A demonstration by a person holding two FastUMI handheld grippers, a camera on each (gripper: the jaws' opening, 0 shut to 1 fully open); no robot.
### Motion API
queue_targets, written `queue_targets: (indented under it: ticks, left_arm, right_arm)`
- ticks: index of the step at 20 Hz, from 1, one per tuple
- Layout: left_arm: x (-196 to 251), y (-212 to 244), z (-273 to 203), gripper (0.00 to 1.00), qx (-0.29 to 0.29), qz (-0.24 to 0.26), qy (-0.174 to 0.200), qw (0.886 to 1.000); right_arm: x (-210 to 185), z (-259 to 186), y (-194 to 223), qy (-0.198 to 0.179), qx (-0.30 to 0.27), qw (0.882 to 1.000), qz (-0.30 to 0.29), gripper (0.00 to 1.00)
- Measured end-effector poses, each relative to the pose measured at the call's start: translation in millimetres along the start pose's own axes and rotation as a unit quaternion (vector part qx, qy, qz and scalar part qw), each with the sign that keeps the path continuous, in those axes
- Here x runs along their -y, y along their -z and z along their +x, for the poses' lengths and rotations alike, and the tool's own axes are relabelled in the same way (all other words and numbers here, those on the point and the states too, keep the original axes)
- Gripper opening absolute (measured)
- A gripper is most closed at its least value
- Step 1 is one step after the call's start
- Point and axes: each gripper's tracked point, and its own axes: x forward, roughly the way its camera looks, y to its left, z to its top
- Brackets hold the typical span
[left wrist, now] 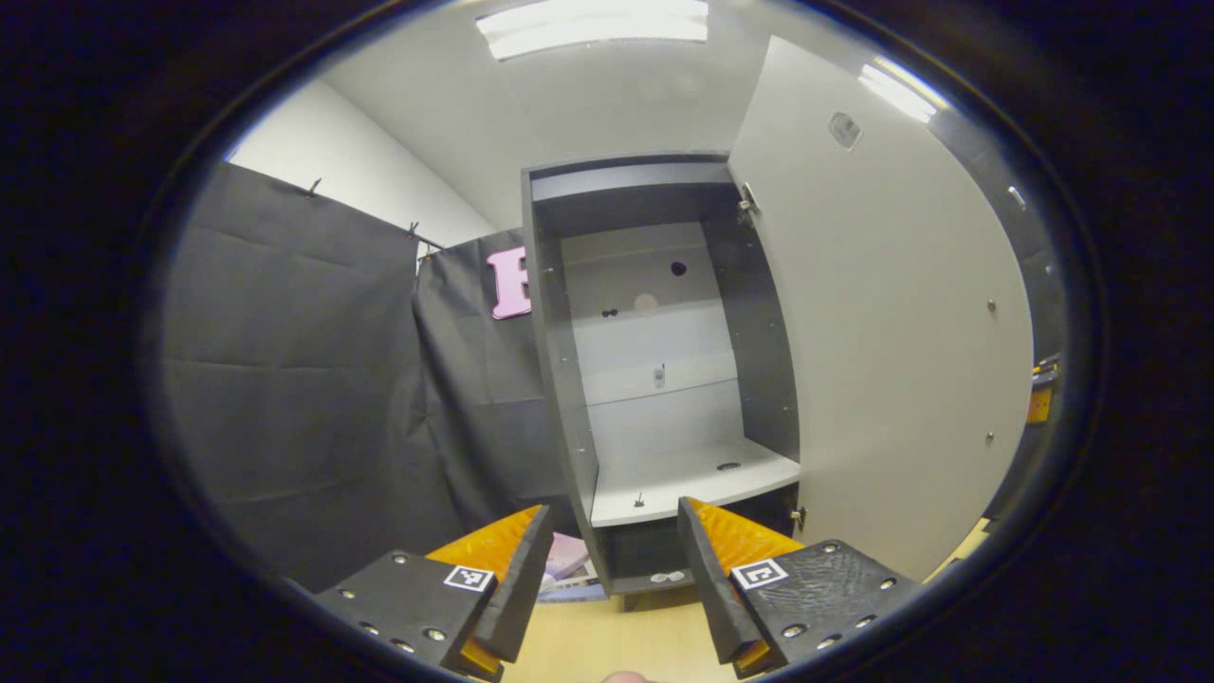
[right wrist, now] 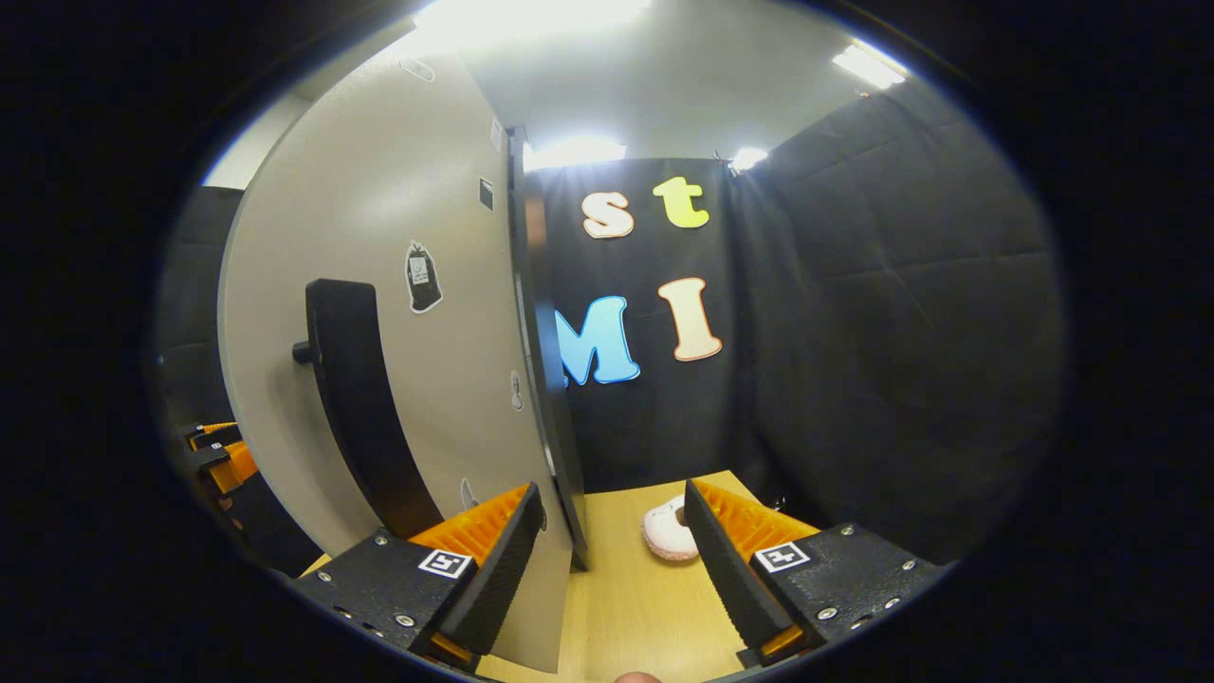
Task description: Open the cabinet door with the right hand, grasp the bottle in the cabinet with the left hand and place it on the coaster, then close the cabinet door with the right hand.
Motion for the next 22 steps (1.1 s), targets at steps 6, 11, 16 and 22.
queue_targets:
  ticks: [6,11,16,22]
  left_arm:
    - [-35.0,13.8,5.2,0.76,-0.007,-0.013,0.010,1.000]
    - [-61.0,21.3,15.2,0.76,-0.007,-0.011,0.010,1.000]
    - [-89.0,26.4,18.3,0.75,-0.010,-0.018,0.003,1.000]
    - [-107.8,27.6,19.5,0.80,-0.014,-0.031,-0.011,0.999]
  right_arm:
    - [-58.7,1.0,10.6,-0.015,-0.009,1.000,0.009,0.93]
    - [-104.7,8.3,15.8,-0.033,-0.010,0.999,0.005,0.93]
    - [-157.1,31.6,20.9,-0.065,-0.018,0.998,0.014,0.93]
    - [-201.1,36.1,-8.2,-0.092,0.008,0.996,-0.015,0.93]
